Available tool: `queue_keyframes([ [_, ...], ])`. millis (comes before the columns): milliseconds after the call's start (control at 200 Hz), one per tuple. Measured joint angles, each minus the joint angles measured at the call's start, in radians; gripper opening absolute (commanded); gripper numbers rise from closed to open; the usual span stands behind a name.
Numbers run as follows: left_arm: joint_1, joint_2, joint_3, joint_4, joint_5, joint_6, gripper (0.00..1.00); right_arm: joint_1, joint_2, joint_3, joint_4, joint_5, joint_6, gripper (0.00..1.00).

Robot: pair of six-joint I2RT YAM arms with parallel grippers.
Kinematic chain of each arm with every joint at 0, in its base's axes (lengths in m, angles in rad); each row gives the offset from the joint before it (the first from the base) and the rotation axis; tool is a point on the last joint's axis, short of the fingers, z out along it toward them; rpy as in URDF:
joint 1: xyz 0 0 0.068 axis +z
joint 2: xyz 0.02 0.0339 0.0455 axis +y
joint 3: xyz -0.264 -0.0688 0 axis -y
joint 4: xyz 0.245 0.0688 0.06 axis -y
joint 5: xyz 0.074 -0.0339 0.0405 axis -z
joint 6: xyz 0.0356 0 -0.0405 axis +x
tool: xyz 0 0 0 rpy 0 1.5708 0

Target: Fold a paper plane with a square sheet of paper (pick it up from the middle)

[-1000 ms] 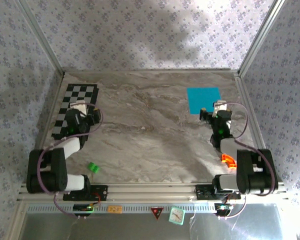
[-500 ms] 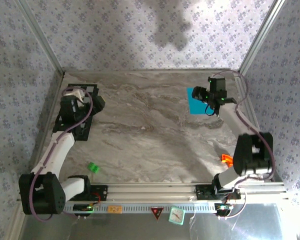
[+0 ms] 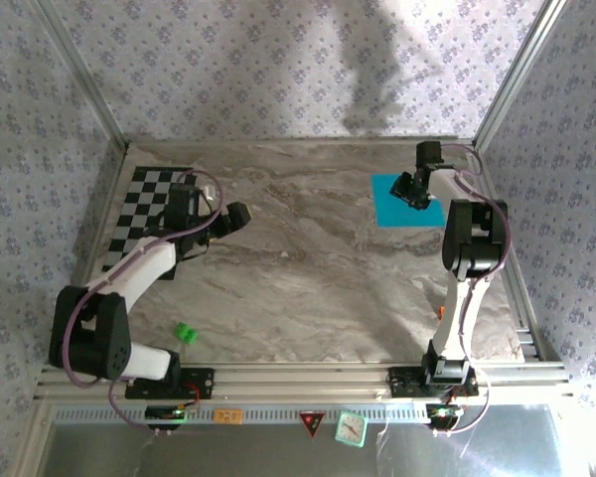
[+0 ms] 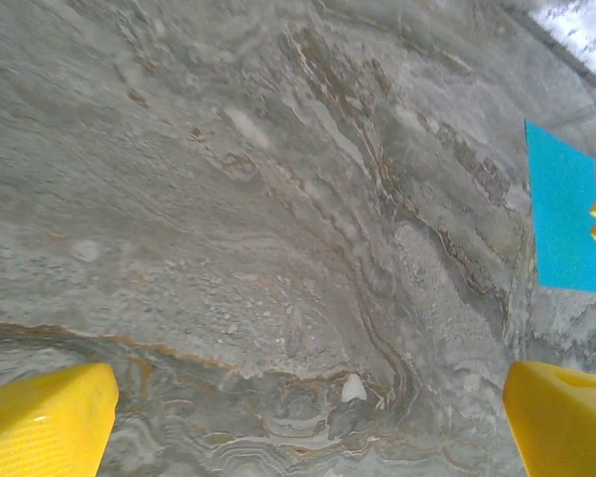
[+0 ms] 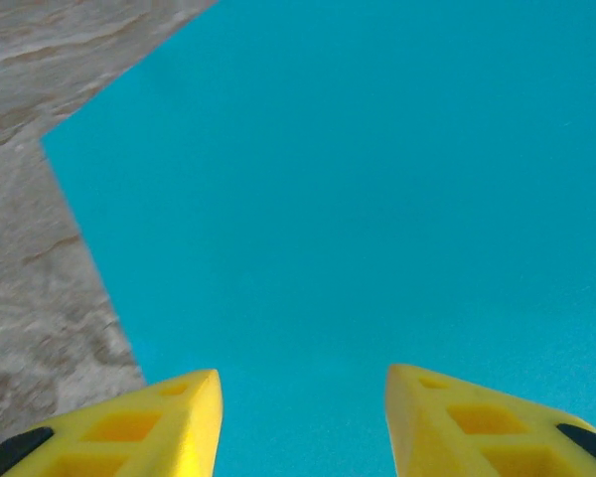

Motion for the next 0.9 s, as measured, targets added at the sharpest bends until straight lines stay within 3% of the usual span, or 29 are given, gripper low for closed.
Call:
queue_keyframes([
  [470, -0.043, 0.157, 0.075, 0.053, -0.001, -0.056, 1.00, 0.072, 0.022, -0.017, -0.063, 0.069, 0.151, 0.56],
  [899, -0.073, 0.211, 0.112, 0.056, -0.005, -0.083, 0.99, 0.457, -0.200, -0.352, 0.084, -0.037, 0.602, 0.53],
])
